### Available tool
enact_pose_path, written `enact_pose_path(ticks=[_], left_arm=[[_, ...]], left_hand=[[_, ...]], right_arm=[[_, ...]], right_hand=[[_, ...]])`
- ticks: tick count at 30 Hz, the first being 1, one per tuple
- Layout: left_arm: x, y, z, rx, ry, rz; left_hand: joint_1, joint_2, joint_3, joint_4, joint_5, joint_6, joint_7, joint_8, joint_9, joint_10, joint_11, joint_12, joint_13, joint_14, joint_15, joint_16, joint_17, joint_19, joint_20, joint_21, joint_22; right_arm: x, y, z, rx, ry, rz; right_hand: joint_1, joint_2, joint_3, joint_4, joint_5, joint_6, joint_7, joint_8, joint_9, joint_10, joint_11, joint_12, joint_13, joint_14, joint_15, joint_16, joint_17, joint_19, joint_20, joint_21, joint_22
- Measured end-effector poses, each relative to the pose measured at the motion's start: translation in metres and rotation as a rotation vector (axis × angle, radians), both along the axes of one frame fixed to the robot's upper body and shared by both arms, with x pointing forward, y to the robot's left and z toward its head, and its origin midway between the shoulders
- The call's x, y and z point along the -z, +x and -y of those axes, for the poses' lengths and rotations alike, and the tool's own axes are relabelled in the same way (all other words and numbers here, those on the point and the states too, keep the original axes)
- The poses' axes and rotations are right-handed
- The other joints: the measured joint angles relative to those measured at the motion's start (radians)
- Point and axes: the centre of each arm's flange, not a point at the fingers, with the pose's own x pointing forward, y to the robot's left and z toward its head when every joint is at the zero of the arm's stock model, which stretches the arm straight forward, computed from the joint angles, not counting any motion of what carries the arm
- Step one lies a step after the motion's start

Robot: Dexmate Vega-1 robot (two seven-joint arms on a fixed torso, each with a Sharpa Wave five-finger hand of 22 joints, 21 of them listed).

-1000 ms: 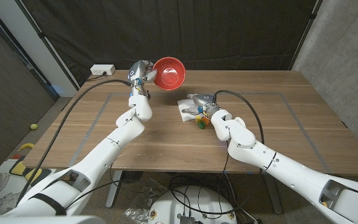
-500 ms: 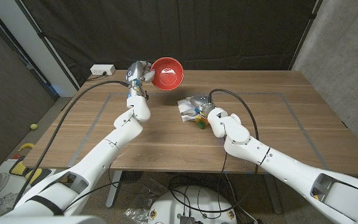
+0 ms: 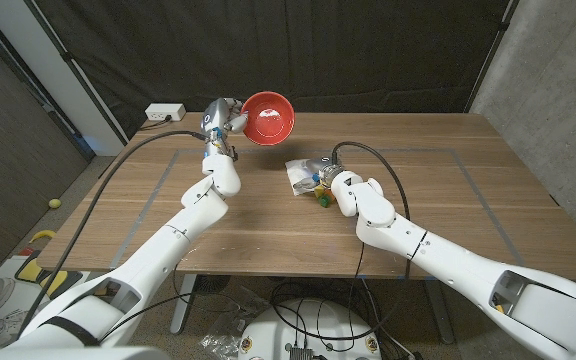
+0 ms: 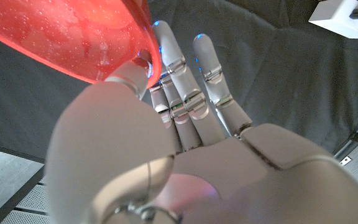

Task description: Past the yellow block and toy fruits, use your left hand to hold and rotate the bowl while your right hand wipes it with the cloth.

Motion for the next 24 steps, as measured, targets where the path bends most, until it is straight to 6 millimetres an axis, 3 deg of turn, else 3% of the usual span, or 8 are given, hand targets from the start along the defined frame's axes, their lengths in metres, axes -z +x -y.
enact_pose_path(ticks=[17, 21, 24], left_arm=[[0.001, 0.000, -0.007, 0.002, -0.014, 0.009], [0.001, 0.000, -0.008, 0.002, -0.015, 0.010], [0.001, 0.001, -0.009, 0.002, -0.017, 0.012]], left_hand=[[-0.011, 0.011, 0.003, -0.003, -0.002, 0.007, -0.007, -0.014, 0.000, 0.000, 0.000, -0.001, -0.001, -0.008, -0.004, -0.014, -0.001, 0.000, 0.000, 0.000, 0.000], [-0.014, 0.013, 0.003, -0.003, -0.002, 0.007, -0.007, -0.015, 0.001, 0.000, 0.000, -0.005, -0.002, -0.008, -0.004, -0.017, -0.001, 0.000, 0.000, 0.000, 0.000], [-0.018, 0.009, 0.006, -0.006, -0.002, 0.007, -0.007, -0.015, 0.003, 0.000, 0.000, -0.005, -0.002, -0.008, -0.004, -0.017, -0.001, -0.004, 0.004, 0.000, 0.000]], right_arm=[[0.005, 0.013, -0.004, 0.031, -0.037, -0.029], [0.007, 0.015, -0.004, 0.033, -0.037, -0.034], [0.007, 0.017, -0.004, 0.035, -0.035, -0.037]], right_hand=[[0.000, 0.000, 0.000, 0.000, 0.008, 0.032, -0.007, 0.008, 0.000, 0.043, -0.014, 0.019, 0.000, 0.040, -0.022, 0.008, -0.003, 0.021, -0.014, 0.006, 0.000], [0.007, 0.007, -0.006, -0.006, 0.013, 0.042, -0.006, 0.015, 0.000, 0.060, -0.017, 0.019, -0.001, 0.068, -0.032, 0.016, -0.004, 0.038, -0.016, 0.017, 0.000], [0.032, 0.014, 0.001, -0.012, 0.023, 0.069, -0.008, 0.022, 0.000, 0.093, -0.026, 0.032, -0.003, 0.123, -0.033, 0.029, -0.006, 0.073, -0.025, 0.033, -0.002]])
